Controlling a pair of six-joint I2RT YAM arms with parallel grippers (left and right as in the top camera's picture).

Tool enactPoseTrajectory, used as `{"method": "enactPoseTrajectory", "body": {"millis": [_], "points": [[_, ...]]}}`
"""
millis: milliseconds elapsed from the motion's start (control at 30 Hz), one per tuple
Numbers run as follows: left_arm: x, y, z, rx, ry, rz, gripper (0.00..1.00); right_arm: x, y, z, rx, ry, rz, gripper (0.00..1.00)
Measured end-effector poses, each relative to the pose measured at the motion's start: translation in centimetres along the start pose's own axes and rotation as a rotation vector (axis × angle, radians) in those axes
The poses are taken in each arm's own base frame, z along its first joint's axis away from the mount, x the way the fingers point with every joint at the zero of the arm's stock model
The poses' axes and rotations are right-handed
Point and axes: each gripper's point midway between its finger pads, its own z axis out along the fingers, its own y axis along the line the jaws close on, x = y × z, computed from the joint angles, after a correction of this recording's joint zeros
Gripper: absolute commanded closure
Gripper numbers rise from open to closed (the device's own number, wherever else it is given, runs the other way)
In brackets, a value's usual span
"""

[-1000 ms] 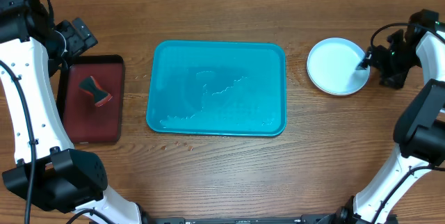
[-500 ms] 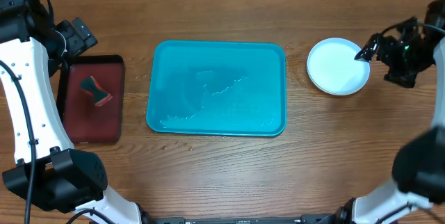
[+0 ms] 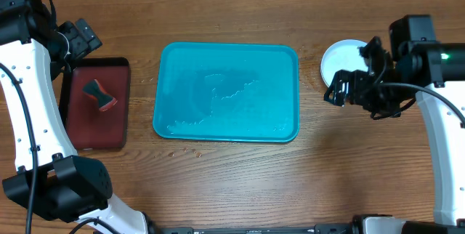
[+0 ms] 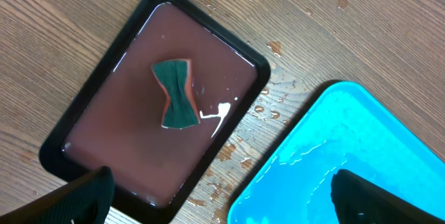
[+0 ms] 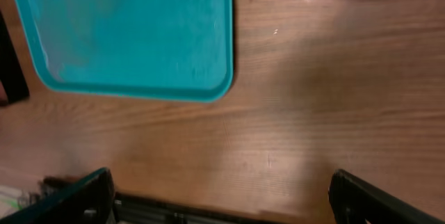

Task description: Clean dirty plates on tray and stack at the side

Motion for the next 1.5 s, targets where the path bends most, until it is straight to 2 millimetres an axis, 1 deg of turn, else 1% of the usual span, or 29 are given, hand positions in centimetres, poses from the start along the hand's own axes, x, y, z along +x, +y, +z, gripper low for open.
{"method": "enactPoseTrajectory", "body": {"millis": [33, 100, 367, 600, 733, 800, 867, 1000, 1133, 1233, 1333, 1367, 1400, 1467, 1500], "points": [[0.0, 0.0, 0.0, 0.0, 0.0, 0.0, 0.0, 0.6, 0.1, 0.1, 0.002, 0.022, -0.002, 0.0], [0.0, 0.0, 0.0, 0.0, 0.0, 0.0, 0.01, 0.9, 0.2, 0.1, 0.003, 0.034, -0.004, 0.0], [0.0, 0.0, 0.0, 0.0, 0.0, 0.0, 0.0, 0.1, 0.3, 0.1, 0.003, 0.003, -0.014, 0.0], [0.0, 0.0, 0.0, 0.0, 0.0, 0.0, 0.0, 0.2, 0.1, 0.1, 0.013, 0.007, -0.012, 0.0], [0.0, 0.0, 0.0, 0.0, 0.0, 0.0, 0.0, -0.2, 0.1, 0.1, 0.014, -0.01, -0.018, 0.0], [0.0, 0.0, 0.0, 0.0, 0.0, 0.0, 0.0, -0.8, 0.1, 0.2, 0.013, -0.033, -0.025, 0.0], [0.0, 0.0, 0.0, 0.0, 0.0, 0.0, 0.0, -1.4, 0.0, 0.6, 0.011, -0.051, -0.031, 0.0], [0.0, 0.0, 0.0, 0.0, 0.0, 0.0, 0.0, -1.8, -0.2, 1.3, 0.011, -0.061, -0.034, 0.0], [0.0, 0.0, 0.0, 0.0, 0.0, 0.0, 0.0, -2.9, 0.0, 1.2, 0.0, -0.165, -0.068, 0.0], [0.0, 0.0, 0.0, 0.0, 0.0, 0.0, 0.0, -2.6, 0.3, 0.2, -0.014, -0.262, -0.099, 0.0], [0.0, 0.0, 0.0, 0.0, 0.0, 0.0, 0.0, -1.6, 0.7, -1.5, -0.031, -0.397, -0.143, 0.0], [0.0, 0.0, 0.0, 0.0, 0.0, 0.0, 0.0, -1.2, 0.9, -2.3, -0.041, -0.467, -0.166, 0.0], [0.0, 0.0, 0.0, 0.0, 0.0, 0.0, 0.0, -0.9, 1.0, -2.4, -0.042, -0.482, -0.171, 0.0], [0.0, 0.0, 0.0, 0.0, 0.0, 0.0, 0.0, -0.3, 1.2, -3.4, -0.057, -0.59, -0.205, 0.0], [0.0, 0.0, 0.0, 0.0, 0.0, 0.0, 0.0, 0.3, 1.1, -3.5, -0.06, -0.617, -0.215, 0.0]]}}
